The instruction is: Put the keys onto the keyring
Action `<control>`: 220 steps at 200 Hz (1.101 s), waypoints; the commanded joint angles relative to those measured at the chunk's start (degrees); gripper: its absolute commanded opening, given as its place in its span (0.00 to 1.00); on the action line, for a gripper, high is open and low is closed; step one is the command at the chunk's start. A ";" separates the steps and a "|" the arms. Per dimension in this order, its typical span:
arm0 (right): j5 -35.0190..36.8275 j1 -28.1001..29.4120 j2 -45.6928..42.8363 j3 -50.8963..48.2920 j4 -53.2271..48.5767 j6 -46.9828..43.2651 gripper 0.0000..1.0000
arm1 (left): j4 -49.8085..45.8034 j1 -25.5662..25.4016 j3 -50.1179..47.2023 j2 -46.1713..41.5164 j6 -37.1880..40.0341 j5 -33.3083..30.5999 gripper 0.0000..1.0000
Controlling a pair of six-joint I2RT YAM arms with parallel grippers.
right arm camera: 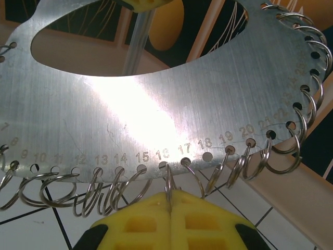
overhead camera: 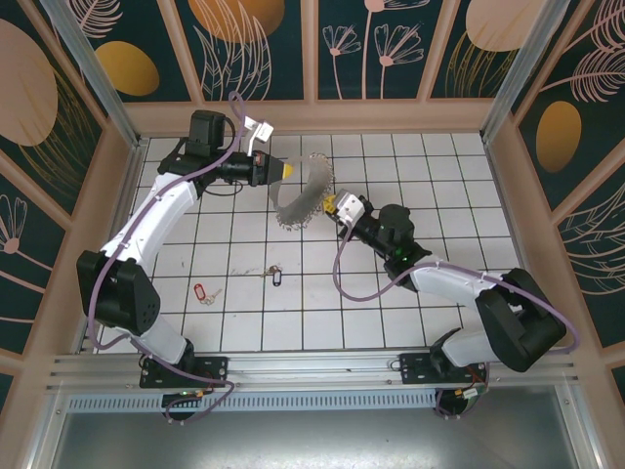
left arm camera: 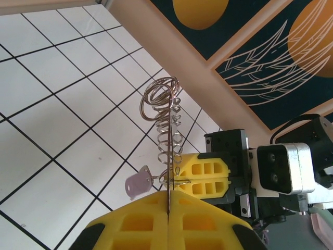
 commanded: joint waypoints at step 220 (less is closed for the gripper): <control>-13.68 -4.44 -3.59 4.62 -3.34 7.47 0.00 | 7.56 0.02 -4.62 2.10 -6.26 -4.72 0.23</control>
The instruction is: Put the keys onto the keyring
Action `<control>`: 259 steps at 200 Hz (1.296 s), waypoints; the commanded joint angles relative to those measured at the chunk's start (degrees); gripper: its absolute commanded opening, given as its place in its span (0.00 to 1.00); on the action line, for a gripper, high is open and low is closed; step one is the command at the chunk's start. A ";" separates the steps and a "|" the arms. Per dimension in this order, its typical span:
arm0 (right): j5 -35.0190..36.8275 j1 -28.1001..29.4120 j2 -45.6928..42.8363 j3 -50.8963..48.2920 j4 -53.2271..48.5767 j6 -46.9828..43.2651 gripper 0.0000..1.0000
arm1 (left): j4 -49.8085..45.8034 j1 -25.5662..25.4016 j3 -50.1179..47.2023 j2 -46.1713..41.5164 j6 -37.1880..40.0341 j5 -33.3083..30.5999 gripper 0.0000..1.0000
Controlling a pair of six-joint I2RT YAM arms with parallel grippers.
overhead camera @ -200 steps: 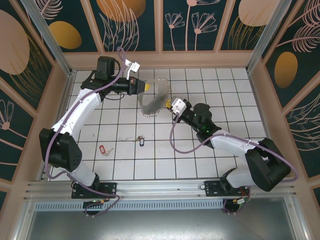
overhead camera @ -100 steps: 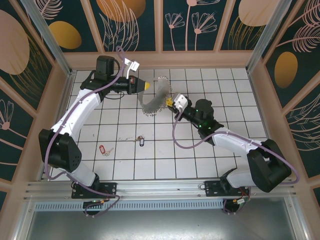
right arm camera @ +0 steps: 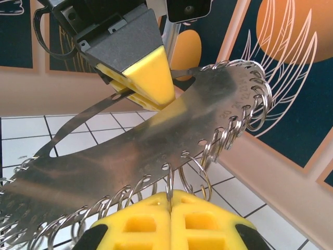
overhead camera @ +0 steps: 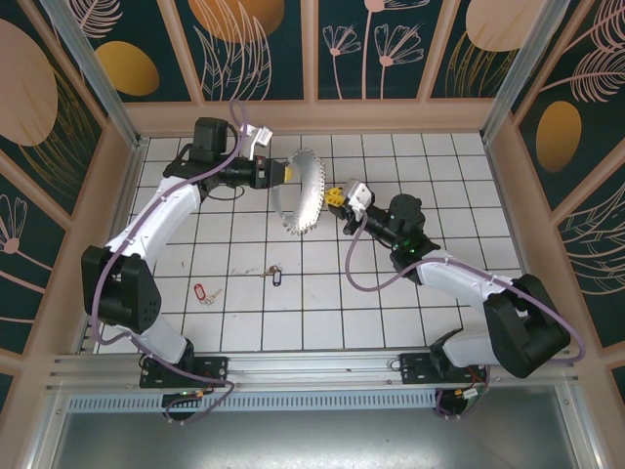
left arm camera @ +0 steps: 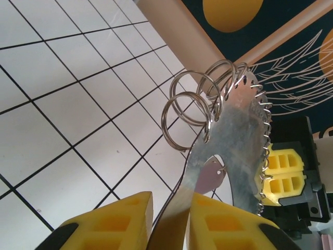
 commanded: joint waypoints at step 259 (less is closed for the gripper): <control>-14.25 -6.51 0.56 9.40 -30.14 -7.78 0.00 | -0.82 0.03 3.63 12.74 0.22 -7.81 0.28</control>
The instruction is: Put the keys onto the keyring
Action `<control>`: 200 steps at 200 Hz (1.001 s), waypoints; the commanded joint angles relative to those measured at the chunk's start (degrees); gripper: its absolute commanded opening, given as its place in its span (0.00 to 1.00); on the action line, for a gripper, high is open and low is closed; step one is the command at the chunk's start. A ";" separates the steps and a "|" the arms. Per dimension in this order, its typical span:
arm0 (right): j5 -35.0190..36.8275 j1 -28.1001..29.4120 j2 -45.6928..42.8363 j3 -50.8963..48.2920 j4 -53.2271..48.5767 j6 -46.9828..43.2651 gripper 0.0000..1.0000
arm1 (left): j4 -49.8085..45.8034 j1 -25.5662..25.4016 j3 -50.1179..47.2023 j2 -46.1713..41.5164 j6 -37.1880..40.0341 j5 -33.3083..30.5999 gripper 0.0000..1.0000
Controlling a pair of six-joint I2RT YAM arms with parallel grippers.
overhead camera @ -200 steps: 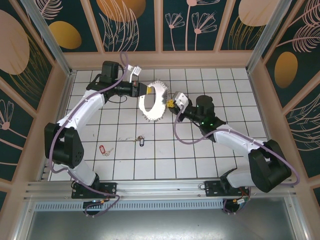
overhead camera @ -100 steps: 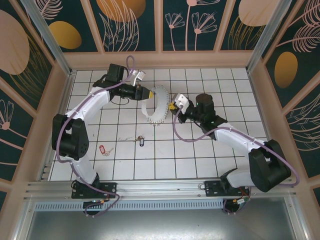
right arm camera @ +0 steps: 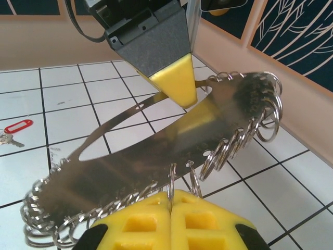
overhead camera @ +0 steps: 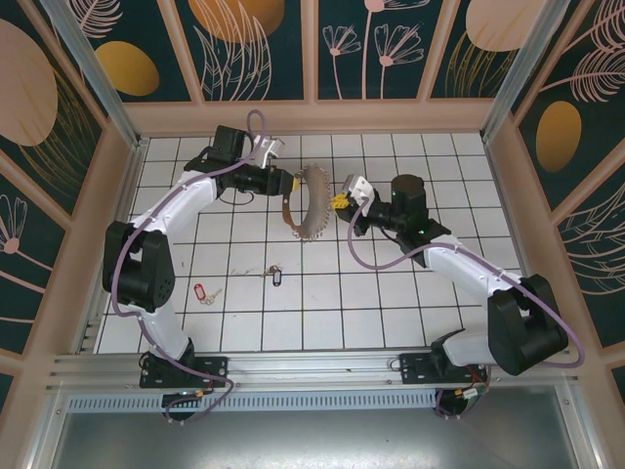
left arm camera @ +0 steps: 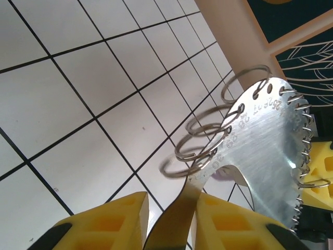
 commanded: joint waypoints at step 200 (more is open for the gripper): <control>0.58 2.43 7.22 -1.95 -6.02 -3.15 0.00 | 27.03 1.17 -19.46 -10.85 -2.77 -7.70 0.39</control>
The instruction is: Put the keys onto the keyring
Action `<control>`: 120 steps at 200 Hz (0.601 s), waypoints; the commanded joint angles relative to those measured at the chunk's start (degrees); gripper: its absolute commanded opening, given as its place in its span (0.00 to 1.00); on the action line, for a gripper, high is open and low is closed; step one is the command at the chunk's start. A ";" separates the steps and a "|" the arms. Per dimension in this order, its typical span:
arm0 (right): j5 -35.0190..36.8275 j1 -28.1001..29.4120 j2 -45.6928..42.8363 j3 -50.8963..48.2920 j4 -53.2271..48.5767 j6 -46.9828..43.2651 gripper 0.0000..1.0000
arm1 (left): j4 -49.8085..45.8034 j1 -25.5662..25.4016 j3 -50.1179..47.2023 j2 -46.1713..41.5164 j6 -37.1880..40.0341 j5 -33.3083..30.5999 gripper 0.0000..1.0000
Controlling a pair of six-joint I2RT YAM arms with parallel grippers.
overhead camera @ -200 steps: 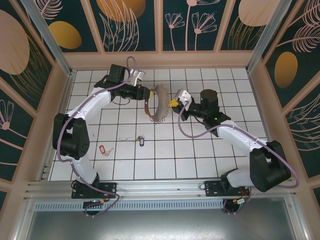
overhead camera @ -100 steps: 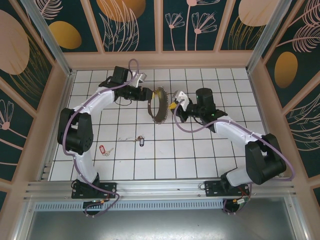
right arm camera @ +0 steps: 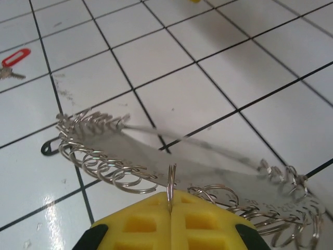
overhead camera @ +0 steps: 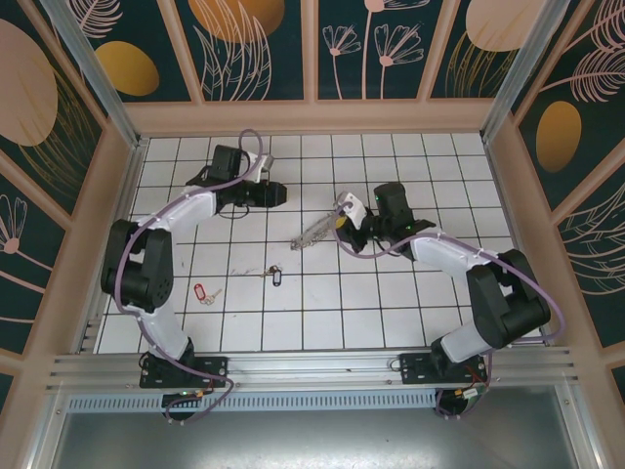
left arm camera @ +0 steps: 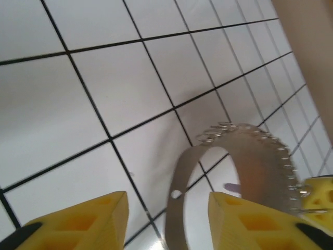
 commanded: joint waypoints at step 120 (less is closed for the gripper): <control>-6.46 7.71 -3.32 5.84 -3.89 -18.74 0.00 | 54.40 0.05 -42.06 -40.32 3.13 -7.58 0.99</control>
